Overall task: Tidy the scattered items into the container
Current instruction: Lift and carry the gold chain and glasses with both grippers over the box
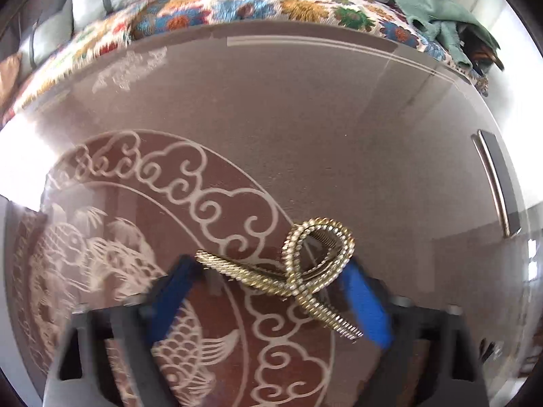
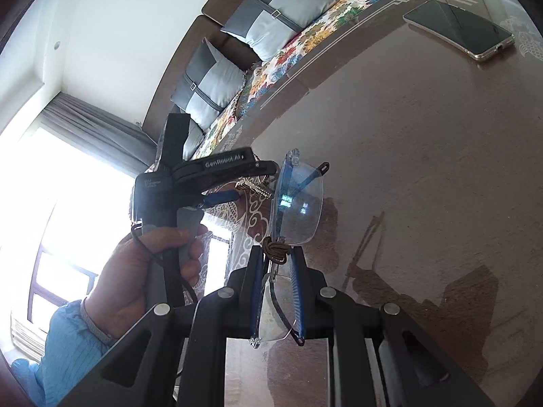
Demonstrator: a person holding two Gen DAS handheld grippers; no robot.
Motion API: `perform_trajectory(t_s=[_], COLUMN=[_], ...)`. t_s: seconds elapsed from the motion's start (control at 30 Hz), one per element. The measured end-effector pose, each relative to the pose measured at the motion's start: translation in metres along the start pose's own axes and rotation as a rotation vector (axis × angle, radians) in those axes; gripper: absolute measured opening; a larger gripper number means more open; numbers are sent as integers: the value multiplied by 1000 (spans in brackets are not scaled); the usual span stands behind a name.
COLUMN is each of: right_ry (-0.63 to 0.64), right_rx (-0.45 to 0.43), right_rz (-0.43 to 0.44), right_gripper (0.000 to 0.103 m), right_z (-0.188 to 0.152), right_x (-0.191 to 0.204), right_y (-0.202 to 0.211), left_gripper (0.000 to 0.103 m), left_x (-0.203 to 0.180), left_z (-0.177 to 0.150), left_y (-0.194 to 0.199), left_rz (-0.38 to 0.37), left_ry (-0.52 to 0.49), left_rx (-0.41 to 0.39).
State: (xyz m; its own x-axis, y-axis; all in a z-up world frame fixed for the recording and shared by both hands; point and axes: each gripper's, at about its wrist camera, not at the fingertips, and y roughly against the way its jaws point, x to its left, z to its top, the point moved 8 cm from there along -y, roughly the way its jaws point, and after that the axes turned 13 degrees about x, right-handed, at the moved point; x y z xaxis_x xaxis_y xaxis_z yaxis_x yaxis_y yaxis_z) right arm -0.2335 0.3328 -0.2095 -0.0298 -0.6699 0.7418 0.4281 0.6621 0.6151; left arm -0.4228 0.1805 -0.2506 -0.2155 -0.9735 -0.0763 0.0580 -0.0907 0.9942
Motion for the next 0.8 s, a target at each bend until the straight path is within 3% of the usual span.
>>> perform_trajectory(t_s=[0.53,0.8], right_ry=[-15,35], right_rx=[-31,-14], right_rz=[-44,-75], right_gripper=[17,17], right_z=[4,0], right_x=[-5,26], right_y=[5,3], left_gripper=[77,77], left_x=[5,28], left_z=[-36,-65], left_y=[54,106], left_rz=[-31,-11], left_ry=[-43,-49], left_rx=[-149,-243])
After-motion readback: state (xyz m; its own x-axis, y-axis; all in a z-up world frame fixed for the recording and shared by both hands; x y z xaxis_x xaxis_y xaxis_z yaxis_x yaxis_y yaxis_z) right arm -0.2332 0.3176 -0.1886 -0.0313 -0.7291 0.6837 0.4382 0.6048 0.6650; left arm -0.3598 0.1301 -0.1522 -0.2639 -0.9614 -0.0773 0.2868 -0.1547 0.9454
